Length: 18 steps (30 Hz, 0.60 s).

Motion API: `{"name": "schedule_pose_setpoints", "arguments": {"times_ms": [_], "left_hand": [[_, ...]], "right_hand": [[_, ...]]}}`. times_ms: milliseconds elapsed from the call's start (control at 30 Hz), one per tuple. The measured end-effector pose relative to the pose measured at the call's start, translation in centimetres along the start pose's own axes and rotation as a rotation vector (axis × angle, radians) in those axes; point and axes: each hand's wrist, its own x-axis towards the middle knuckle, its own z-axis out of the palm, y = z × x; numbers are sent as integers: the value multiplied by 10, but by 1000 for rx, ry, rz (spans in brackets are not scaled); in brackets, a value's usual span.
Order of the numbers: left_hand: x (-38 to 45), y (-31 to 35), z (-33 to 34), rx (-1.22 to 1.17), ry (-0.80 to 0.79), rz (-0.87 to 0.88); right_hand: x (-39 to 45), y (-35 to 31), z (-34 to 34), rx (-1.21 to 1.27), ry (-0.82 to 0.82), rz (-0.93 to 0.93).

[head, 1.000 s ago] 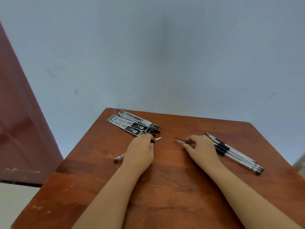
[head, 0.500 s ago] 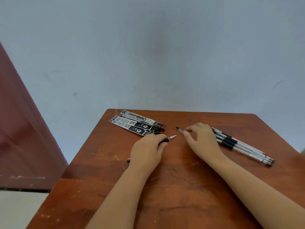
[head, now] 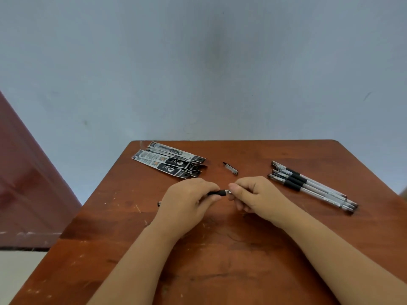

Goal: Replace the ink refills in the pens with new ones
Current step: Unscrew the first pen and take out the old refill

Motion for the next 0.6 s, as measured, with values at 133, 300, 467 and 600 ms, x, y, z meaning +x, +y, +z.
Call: {"name": "schedule_pose_setpoints", "arguments": {"times_ms": [133,300,467,600], "left_hand": [[0,2,-1,-55,-38,-11],[-2,3,-1,-99,-50,-65],[-1,4,-1,-24,-13,-80],[-2,4,-1,3,-33,-81]], "right_hand": [[-2,0,-1,19,-11,-51],[-3,1,-3,50,-10,-111],[1,5,-1,13,-11,-60],[2,8,0,-70,-14,-90]]}}
